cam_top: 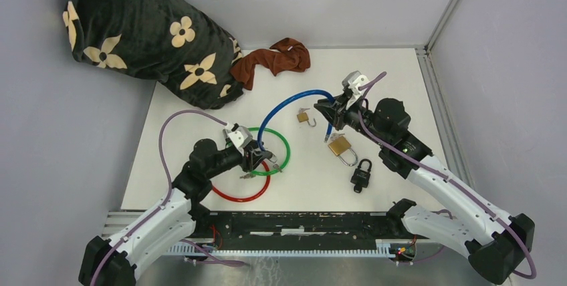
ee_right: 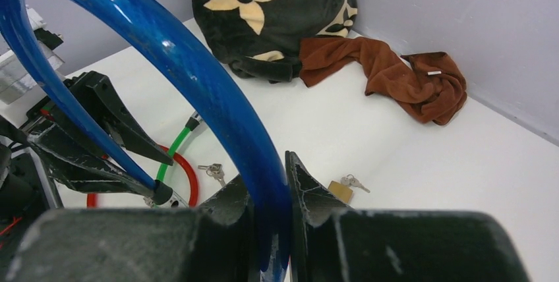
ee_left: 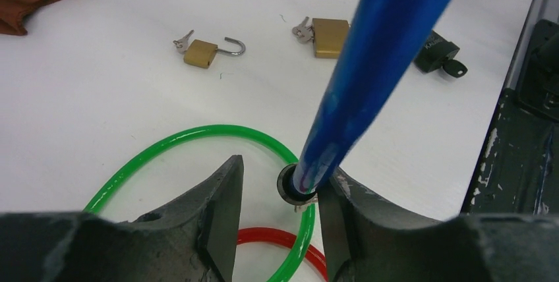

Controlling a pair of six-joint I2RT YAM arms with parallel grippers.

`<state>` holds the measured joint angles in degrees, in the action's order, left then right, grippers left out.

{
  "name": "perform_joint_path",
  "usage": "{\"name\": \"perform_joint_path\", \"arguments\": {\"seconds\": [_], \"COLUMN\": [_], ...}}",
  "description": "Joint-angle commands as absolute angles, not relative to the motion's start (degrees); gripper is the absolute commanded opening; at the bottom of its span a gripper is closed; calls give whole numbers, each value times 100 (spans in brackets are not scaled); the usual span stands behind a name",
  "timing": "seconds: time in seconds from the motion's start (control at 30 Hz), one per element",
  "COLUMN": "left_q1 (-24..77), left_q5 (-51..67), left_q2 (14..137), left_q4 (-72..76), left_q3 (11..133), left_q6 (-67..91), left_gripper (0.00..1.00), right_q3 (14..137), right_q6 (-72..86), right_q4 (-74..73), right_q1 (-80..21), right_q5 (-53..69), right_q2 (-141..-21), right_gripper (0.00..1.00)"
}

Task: Lock with the key
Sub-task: Lock the lock.

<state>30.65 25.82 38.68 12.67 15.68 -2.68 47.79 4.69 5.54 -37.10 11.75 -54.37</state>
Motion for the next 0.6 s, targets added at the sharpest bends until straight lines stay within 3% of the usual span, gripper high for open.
{"name": "perform_joint_path", "arguments": {"seconds": [0.0, 0.1, 0.23, 0.27, 0.33, 0.57], "left_q1": [3120, 3138, 3143, 3138, 3152, 2659], "left_q5": [2083, 1948, 1855, 1845, 1818, 1939], "left_q2": [3927, 3915, 3731, 3662, 3487, 2106], "left_q4": [1886, 1984, 2005, 2030, 2079, 2583], "left_q3": [1720, 1800, 1731, 1705, 1688, 1782], "left_q6": [377, 529, 781, 823, 917, 1733], "left_gripper": [52, 51, 28, 15, 3, 2], "right_q3": [4822, 4821, 4979, 5030, 5084, 4978], "right_q6": [879, 903, 891, 889, 904, 1239], "right_q4": [1106, 1174, 1204, 1213, 1300, 3153], "right_q1": [-3761, -3816, -3897, -3927, -4017, -4742], "right_q5": [1195, 1225, 1317, 1350, 1436, 1733], "right_q2": [-5341, -5425, -5569, -5614, -5669, -5749], "right_gripper": [0, 0, 0, 0, 0, 0]}}
